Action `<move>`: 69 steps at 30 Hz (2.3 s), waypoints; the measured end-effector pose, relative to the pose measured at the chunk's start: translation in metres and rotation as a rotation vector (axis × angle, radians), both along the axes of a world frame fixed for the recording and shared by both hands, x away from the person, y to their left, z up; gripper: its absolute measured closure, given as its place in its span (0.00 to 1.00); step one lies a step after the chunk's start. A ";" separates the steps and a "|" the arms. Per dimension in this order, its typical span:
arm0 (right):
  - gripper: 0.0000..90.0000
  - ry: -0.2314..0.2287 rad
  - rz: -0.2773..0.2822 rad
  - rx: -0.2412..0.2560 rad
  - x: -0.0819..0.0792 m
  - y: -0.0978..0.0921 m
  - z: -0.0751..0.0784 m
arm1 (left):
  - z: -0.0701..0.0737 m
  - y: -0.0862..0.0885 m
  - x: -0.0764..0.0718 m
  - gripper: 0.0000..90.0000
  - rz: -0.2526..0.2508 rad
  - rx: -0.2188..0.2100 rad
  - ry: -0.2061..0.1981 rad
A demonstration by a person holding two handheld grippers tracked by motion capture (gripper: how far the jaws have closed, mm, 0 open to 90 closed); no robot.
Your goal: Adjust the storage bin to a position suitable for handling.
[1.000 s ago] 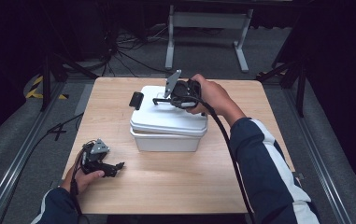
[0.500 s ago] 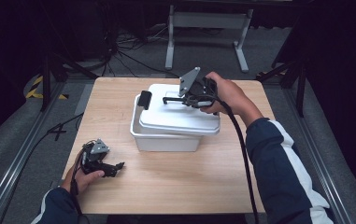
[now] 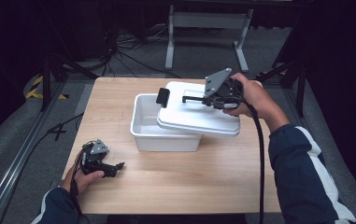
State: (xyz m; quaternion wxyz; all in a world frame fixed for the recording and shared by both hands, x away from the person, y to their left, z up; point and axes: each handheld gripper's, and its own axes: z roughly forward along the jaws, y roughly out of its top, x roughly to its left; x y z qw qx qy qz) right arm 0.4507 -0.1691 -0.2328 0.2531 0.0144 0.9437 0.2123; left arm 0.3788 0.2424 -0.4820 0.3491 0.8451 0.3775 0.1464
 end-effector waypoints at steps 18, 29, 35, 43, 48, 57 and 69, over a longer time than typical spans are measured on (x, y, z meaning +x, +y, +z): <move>0.94 -0.021 -0.075 0.040 -0.018 -0.072 0.004 | 0.000 0.000 -0.001 0.07 0.004 -0.003 0.007; 0.94 -0.029 -0.141 0.065 -0.026 -0.110 0.001 | 0.000 0.000 -0.001 0.07 0.004 -0.003 0.008; 0.94 -0.030 -0.167 0.073 -0.029 -0.126 -0.003 | 0.000 0.000 -0.001 0.07 0.004 -0.004 0.008; 0.94 -0.018 -0.213 0.087 -0.029 -0.147 -0.014 | 0.000 0.000 -0.001 0.07 0.004 -0.003 0.008; 0.94 -0.009 -0.227 0.088 -0.027 -0.153 -0.024 | 0.000 0.000 -0.001 0.07 0.004 -0.003 0.008; 0.94 0.017 -0.267 0.091 -0.019 -0.163 -0.044 | 0.000 0.000 -0.001 0.07 0.004 -0.003 0.008; 0.94 0.069 -0.321 0.104 0.002 -0.169 -0.077 | 0.000 0.000 -0.001 0.07 0.004 -0.003 0.008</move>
